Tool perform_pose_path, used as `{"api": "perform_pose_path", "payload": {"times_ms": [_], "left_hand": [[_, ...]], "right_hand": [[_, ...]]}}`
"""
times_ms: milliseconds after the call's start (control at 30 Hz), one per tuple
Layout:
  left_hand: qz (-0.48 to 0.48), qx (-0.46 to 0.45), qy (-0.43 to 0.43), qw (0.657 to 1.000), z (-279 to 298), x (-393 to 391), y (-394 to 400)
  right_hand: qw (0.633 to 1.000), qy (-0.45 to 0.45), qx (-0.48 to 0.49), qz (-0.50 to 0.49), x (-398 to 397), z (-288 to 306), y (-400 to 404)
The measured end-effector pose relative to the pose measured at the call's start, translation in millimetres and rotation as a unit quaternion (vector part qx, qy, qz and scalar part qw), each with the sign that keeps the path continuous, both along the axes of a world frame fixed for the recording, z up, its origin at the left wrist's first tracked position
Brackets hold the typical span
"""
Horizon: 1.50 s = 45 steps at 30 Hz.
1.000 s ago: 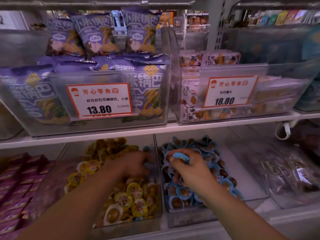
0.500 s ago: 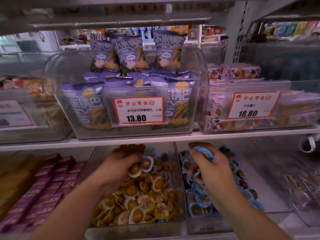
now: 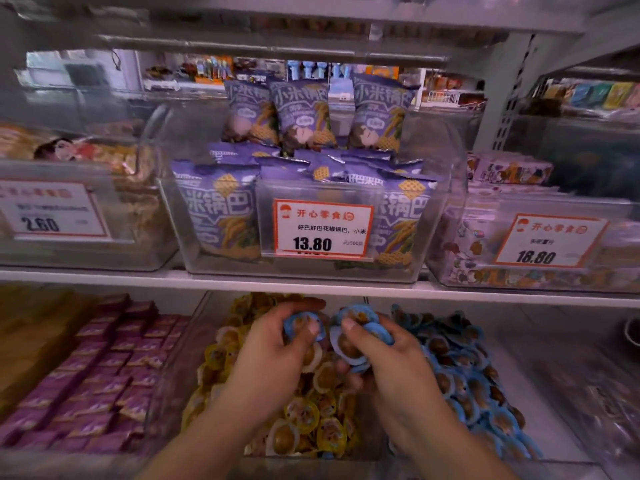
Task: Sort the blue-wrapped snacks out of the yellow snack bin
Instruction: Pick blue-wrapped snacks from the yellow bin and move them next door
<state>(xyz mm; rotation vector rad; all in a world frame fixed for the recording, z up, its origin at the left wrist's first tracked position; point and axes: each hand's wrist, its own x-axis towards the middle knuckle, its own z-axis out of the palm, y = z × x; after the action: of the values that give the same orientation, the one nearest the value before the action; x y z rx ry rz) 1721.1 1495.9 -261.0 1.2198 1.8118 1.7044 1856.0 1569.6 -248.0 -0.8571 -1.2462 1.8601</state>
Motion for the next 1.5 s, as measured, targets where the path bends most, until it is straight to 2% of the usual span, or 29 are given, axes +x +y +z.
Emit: {"api": "perform_pose_path", "payload": {"times_ms": [100, 200, 300, 400, 500, 567, 667, 733, 800, 867, 933, 967, 1067, 1167, 1233, 1300, 1367, 1400, 1433, 1500], "left_hand": [[0.065, 0.000, 0.003, 0.998, -4.9, -11.8, -1.4], [0.082, 0.017, 0.032, 0.996, -2.9, -6.3, -2.6], [-0.003, 0.079, 0.016, 0.997, 6.2, 19.4, -4.6], [-0.096, 0.073, -0.003, 0.993, 8.2, 47.9, -0.6], [-0.119, 0.050, 0.111, 0.985, 4.6, 59.8, 8.6], [-0.135, 0.040, 0.219, 0.965, 0.3, 64.4, 17.8], [-0.151, -0.023, 0.280, 0.948, -11.3, 71.3, 31.6], [-0.179, -0.051, 0.272, 0.944, -17.8, 72.5, 38.9], [-0.185, -0.040, 0.205, 0.960, -17.2, 68.1, 45.8], [-0.123, -0.006, 0.138, 0.983, -15.2, 56.4, 52.2], [-0.052, 0.019, 0.109, 0.993, -17.9, 39.2, 58.1], [-0.032, 0.018, 0.105, 0.994, -21.9, 30.5, 59.6], [-0.034, -0.052, 0.144, 0.988, -40.9, 10.0, 60.2], [-0.109, -0.155, 0.225, 0.956, -55.7, 4.8, 56.0], [-0.146, -0.208, 0.315, 0.915, -62.0, 3.0, 53.2], [-0.149, -0.251, 0.420, 0.859, -68.7, 0.2, 50.9], [-0.158, -0.300, 0.500, 0.797, -72.1, 0.9, 46.4], [-0.156, -0.319, 0.521, 0.776, -73.9, 0.0, 44.4], [-0.148, -0.336, 0.536, 0.760, -72.9, -1.6, 42.1], [-0.119, -0.349, 0.564, 0.739, -65.5, -9.5, 38.2]], "right_hand": [[0.999, -0.017, -0.015, 0.025, 7.5, 2.5, 9.5], [0.996, -0.043, 0.000, 0.082, 15.7, 5.5, 11.9], [0.994, -0.034, 0.000, 0.106, 21.9, 8.2, 6.2], [0.987, 0.035, -0.070, 0.141, 30.3, 11.5, 0.3], [0.981, 0.071, -0.124, 0.133, 43.9, 10.8, 3.0], [0.987, 0.037, -0.104, 0.115, 54.2, 6.6, 8.8], [0.991, -0.002, -0.097, 0.091, 69.1, -5.3, 25.5], [0.992, -0.009, -0.098, 0.076, 79.5, -12.5, 37.9], [0.996, -0.020, -0.082, 0.022, 90.5, -16.7, 53.8], [0.991, -0.126, 0.024, -0.050, 107.6, -17.8, 73.8], [0.956, -0.248, 0.135, -0.079, 126.2, -15.4, 92.1], [0.951, -0.262, 0.146, -0.079, 135.7, -15.5, 100.2], [0.962, -0.198, 0.136, -0.133, 156.4, -15.8, 115.4], [0.962, -0.145, 0.133, -0.191, 159.1, -15.5, 120.3], [0.960, -0.130, 0.144, -0.201, 152.6, -16.7, 117.9], [0.945, -0.165, 0.198, -0.202, 139.7, -18.5, 108.2], [0.929, -0.194, 0.270, -0.161, 119.4, -22.8, 90.7], [0.923, -0.204, 0.305, -0.117, 107.0, -26.8, 79.4], [0.910, -0.223, 0.344, -0.063, 93.8, -32.0, 67.5], [0.858, -0.265, 0.440, 0.028, 67.8, -43.8, 47.6]]}}
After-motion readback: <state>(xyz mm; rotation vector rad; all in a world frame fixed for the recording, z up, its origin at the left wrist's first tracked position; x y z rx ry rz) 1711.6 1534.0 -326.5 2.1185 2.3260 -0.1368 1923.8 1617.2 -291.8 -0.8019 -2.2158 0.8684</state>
